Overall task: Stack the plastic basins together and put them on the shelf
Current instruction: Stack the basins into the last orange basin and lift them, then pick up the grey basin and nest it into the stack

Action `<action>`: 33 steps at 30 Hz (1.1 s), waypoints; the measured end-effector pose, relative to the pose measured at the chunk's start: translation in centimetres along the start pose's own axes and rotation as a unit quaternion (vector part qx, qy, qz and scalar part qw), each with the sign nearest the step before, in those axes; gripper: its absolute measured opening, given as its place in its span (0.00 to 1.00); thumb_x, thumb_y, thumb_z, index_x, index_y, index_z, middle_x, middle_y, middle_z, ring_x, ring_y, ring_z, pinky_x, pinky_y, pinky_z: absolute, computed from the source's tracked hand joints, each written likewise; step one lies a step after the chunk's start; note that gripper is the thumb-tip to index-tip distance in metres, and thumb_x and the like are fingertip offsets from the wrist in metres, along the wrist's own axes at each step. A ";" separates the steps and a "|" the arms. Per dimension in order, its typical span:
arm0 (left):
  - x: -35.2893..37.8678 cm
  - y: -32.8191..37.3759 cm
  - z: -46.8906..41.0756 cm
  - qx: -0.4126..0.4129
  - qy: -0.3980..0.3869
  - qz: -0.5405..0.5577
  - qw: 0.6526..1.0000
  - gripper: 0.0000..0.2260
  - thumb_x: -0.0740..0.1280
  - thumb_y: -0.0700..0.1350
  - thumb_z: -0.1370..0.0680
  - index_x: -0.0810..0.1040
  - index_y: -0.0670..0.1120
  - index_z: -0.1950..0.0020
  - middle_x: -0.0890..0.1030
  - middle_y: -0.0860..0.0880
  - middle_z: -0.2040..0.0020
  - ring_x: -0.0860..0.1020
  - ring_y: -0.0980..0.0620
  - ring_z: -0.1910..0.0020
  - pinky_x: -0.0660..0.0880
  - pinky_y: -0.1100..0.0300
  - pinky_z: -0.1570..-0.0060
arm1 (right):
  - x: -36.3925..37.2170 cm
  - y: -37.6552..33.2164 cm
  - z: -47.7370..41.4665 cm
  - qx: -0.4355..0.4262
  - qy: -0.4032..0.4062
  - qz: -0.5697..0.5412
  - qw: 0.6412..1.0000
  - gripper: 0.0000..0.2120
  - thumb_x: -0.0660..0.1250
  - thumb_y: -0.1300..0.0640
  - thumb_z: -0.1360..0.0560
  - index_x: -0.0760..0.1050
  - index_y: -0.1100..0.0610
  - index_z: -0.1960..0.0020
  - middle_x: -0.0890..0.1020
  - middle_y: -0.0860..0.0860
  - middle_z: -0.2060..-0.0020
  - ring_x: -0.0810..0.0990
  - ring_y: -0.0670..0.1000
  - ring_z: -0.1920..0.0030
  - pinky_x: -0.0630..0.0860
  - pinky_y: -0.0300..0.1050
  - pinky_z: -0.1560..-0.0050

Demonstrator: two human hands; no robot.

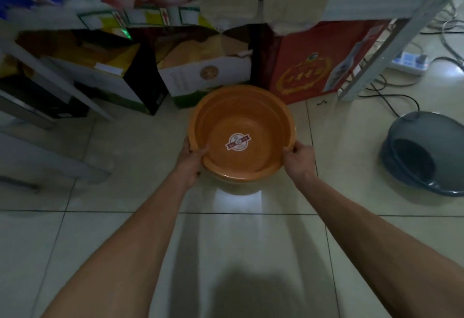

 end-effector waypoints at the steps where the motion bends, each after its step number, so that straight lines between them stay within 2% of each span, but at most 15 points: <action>1: 0.2 -0.7 0.0 -0.014 0.006 -0.013 1.000 0.33 0.71 0.42 0.22 0.62 0.60 0.21 0.77 0.54 0.38 0.77 0.57 0.53 0.73 0.59 0.58 | -0.3 -0.3 0.1 0.008 0.009 0.034 0.999 0.14 0.63 0.56 0.23 0.78 0.58 0.39 0.75 0.51 0.43 0.77 0.55 0.44 0.77 0.53 0.35; 3: 0.6 -1.7 0.1 -0.029 0.020 -0.016 0.999 0.32 0.72 0.40 0.23 0.64 0.61 0.24 0.78 0.53 0.40 0.78 0.53 0.51 0.75 0.57 0.60 | -0.6 -0.8 0.3 0.010 -0.021 0.032 0.999 0.20 0.64 0.53 0.24 0.74 0.56 0.33 0.78 0.52 0.41 0.79 0.55 0.44 0.79 0.53 0.38; 5: 1.0 -2.2 0.4 -0.031 0.046 -0.032 0.998 0.24 0.73 0.40 0.25 0.72 0.61 0.34 0.80 0.53 0.45 0.80 0.51 0.52 0.77 0.57 0.60 | -1.2 -0.8 0.9 0.002 -0.047 0.020 0.999 0.25 0.65 0.48 0.24 0.71 0.52 0.29 0.83 0.53 0.41 0.83 0.56 0.44 0.82 0.57 0.41; 8: 1.3 -3.4 1.3 -0.048 0.080 -0.110 0.990 0.13 0.78 0.49 0.32 0.80 0.55 0.50 0.85 0.51 0.51 0.83 0.47 0.52 0.83 0.50 0.53 | -2.4 0.4 1.8 -0.003 -0.059 0.074 0.996 0.23 0.64 0.52 0.20 0.68 0.53 0.26 0.82 0.56 0.38 0.83 0.59 0.40 0.81 0.59 0.38; 10: 0.6 -6.4 0.4 -0.083 0.101 -0.165 0.978 0.24 0.77 0.55 0.40 0.81 0.51 0.46 0.87 0.46 0.49 0.85 0.41 0.51 0.84 0.41 0.51 | -3.7 1.4 3.2 -0.007 -0.065 0.102 0.993 0.24 0.63 0.53 0.20 0.67 0.56 0.25 0.81 0.57 0.37 0.82 0.61 0.38 0.80 0.58 0.37; 12: -0.6 -10.7 -1.1 -0.123 0.125 -0.202 0.963 0.29 0.75 0.53 0.43 0.80 0.47 0.43 0.86 0.41 0.46 0.85 0.38 0.51 0.84 0.38 0.54 | -4.7 3.1 4.9 0.016 -0.082 0.106 0.991 0.21 0.64 0.54 0.20 0.70 0.55 0.28 0.82 0.56 0.40 0.83 0.59 0.42 0.81 0.55 0.40; 16: 1.6 -13.6 6.0 -0.156 0.132 -0.246 0.947 0.27 0.72 0.45 0.38 0.78 0.38 0.40 0.84 0.37 0.45 0.85 0.37 0.50 0.85 0.45 0.54 | -7.7 6.8 8.6 0.055 -0.102 0.120 0.986 0.11 0.65 0.47 0.25 0.75 0.49 0.44 0.84 0.53 0.52 0.85 0.54 0.55 0.84 0.53 0.49; 18: 2.5 -14.3 9.7 -0.179 0.110 -0.304 0.929 0.24 0.72 0.42 0.35 0.80 0.35 0.41 0.85 0.36 0.47 0.87 0.39 0.54 0.85 0.48 0.61 | -9.2 8.8 10.9 0.086 -0.106 0.150 0.979 0.14 0.65 0.46 0.27 0.74 0.52 0.45 0.85 0.56 0.50 0.86 0.58 0.52 0.84 0.57 0.49; 20: 2.5 -15.9 11.4 -0.202 0.099 -0.324 0.919 0.30 0.72 0.43 0.37 0.76 0.35 0.36 0.84 0.35 0.44 0.86 0.39 0.53 0.84 0.52 0.64 | -10.4 10.4 13.1 0.105 -0.107 0.153 0.977 0.09 0.65 0.51 0.23 0.73 0.53 0.45 0.84 0.57 0.48 0.85 0.59 0.49 0.84 0.59 0.45; 23: 3.6 -15.4 14.0 -0.147 0.059 -0.357 0.921 0.55 0.77 0.60 0.43 0.57 0.39 0.23 0.74 0.37 0.31 0.80 0.37 0.37 0.82 0.44 0.43 | -11.6 11.3 14.7 0.124 -0.097 0.135 0.978 0.13 0.63 0.54 0.22 0.77 0.57 0.40 0.84 0.56 0.47 0.84 0.59 0.47 0.83 0.56 0.44; 25: 4.9 -14.4 15.7 -0.084 0.013 -0.382 0.920 0.58 0.76 0.65 0.41 0.51 0.44 0.21 0.63 0.37 0.24 0.71 0.36 0.29 0.74 0.41 0.32 | -12.3 12.6 14.2 0.131 -0.115 0.137 0.975 0.15 0.63 0.51 0.21 0.78 0.59 0.40 0.84 0.55 0.47 0.83 0.59 0.47 0.81 0.53 0.45; 27: 5.6 -14.4 15.8 -0.054 -0.016 -0.386 0.921 0.55 0.77 0.62 0.35 0.49 0.47 0.19 0.58 0.39 0.22 0.70 0.37 0.27 0.73 0.42 0.30 | -13.3 14.0 13.1 0.176 -0.141 0.082 0.971 0.22 0.63 0.42 0.20 0.80 0.61 0.44 0.86 0.57 0.50 0.85 0.60 0.47 0.82 0.55 0.45; 29: 6.3 -14.7 15.5 -0.070 -0.037 -0.384 0.920 0.46 0.76 0.58 0.32 0.54 0.50 0.21 0.54 0.44 0.22 0.72 0.38 0.29 0.75 0.42 0.32 | -14.9 14.6 11.9 0.274 -0.148 -0.103 0.945 0.27 0.62 0.38 0.20 0.79 0.63 0.43 0.84 0.58 0.52 0.84 0.58 0.50 0.82 0.53 0.50; 32: 7.3 -15.1 15.4 -0.076 -0.089 -0.357 0.927 0.15 0.73 0.46 0.26 0.72 0.55 0.43 0.54 0.46 0.25 0.77 0.38 0.35 0.82 0.43 0.43 | -19.0 15.5 8.6 0.316 -0.068 -0.304 0.896 0.29 0.62 0.40 0.19 0.71 0.64 0.32 0.82 0.60 0.43 0.82 0.57 0.44 0.81 0.49 0.51; 33: 7.6 -15.2 15.5 -0.088 -0.090 -0.340 0.932 0.13 0.72 0.42 0.26 0.74 0.54 0.47 0.56 0.46 0.28 0.81 0.38 0.40 0.84 0.42 0.48 | -20.5 15.7 7.3 0.310 -0.029 -0.330 0.891 0.30 0.62 0.42 0.18 0.68 0.64 0.28 0.80 0.60 0.39 0.81 0.57 0.41 0.80 0.47 0.52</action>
Point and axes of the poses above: each hand's wrist, its own z-axis away from the middle knuckle, its own x-axis out of the palm, y = z × x, the point moved 3 cm from there along -z, towards the middle knuckle
